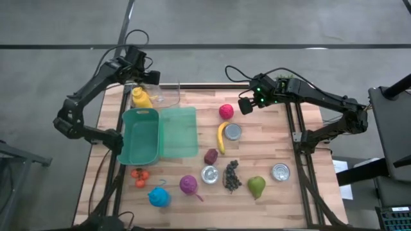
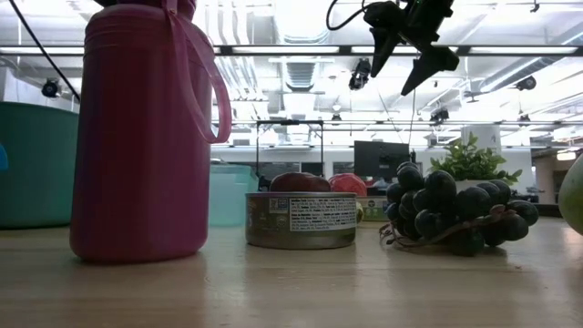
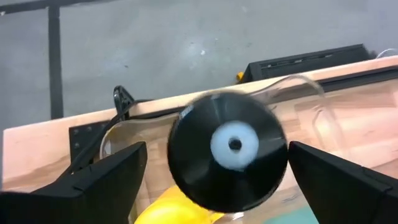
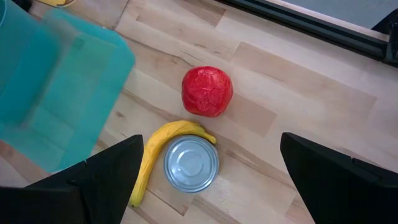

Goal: Pick & Place Food Item
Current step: Put the transparent water bottle into the transparent bin, then put the purple water bottle into the transparent bin

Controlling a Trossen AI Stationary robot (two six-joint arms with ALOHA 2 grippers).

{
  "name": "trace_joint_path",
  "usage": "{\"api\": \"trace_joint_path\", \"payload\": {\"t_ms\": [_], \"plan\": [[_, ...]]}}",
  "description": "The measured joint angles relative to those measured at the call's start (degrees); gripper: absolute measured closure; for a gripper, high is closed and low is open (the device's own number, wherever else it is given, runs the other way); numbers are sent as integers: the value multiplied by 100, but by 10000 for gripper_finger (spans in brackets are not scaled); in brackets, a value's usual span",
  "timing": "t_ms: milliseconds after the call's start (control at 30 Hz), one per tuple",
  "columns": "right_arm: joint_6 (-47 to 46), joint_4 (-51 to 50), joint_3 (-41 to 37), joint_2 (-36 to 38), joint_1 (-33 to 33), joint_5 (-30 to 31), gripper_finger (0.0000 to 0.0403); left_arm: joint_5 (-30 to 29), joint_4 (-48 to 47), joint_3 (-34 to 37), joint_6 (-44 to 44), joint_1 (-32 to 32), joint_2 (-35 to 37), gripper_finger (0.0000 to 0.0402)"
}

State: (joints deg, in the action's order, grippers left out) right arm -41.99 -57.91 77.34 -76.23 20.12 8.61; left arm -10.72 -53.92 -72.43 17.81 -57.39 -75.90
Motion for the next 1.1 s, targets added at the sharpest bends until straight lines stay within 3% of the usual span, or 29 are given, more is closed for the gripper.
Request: {"api": "trace_joint_path", "payload": {"t_ms": [467, 767, 967, 1100], "plan": [[0, 0, 0, 0, -1, -1, 25, -183, -464, -1024, -256, 905, 120, 5], [-1, 0, 0, 0, -1, -1, 25, -397, -861, -1338, -78, 2951, 427, 5], [0, 0, 0, 0, -1, 0, 25, -1033, -1329, -1392, 650, 4607, 417, 5], [-1, 0, 0, -1, -1, -1, 25, -1077, -1578, -1390, 1374, 5553, 392, 5]]}}
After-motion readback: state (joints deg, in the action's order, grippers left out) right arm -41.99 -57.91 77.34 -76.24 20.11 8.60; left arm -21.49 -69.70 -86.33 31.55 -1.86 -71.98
